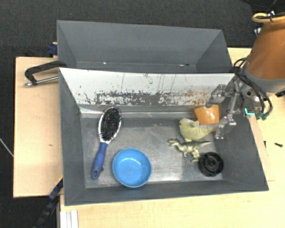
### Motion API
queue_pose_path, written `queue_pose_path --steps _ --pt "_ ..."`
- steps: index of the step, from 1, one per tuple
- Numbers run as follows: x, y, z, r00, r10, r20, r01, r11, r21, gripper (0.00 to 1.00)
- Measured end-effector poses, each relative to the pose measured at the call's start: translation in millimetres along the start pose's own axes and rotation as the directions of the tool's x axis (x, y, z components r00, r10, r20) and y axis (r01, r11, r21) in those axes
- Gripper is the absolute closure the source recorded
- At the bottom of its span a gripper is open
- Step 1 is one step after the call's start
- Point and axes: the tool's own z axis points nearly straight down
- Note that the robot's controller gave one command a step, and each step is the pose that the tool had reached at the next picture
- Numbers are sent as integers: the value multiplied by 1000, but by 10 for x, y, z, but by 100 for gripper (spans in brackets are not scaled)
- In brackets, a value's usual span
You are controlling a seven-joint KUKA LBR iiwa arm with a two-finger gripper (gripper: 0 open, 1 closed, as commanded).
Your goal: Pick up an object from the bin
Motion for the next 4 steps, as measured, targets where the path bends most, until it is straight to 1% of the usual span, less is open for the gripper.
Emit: queue_pose_path --steps 1,2,3,4 --pt "269 319 1523 995 -101 -2 101 995 -2 0" --pt "225 312 1457 995 -102 12 102 995 2 100" --pt "246 350 289 985 -172 20 172 985 6 100" --pt "263 474 388 982 -190 7 190 982 2 100"
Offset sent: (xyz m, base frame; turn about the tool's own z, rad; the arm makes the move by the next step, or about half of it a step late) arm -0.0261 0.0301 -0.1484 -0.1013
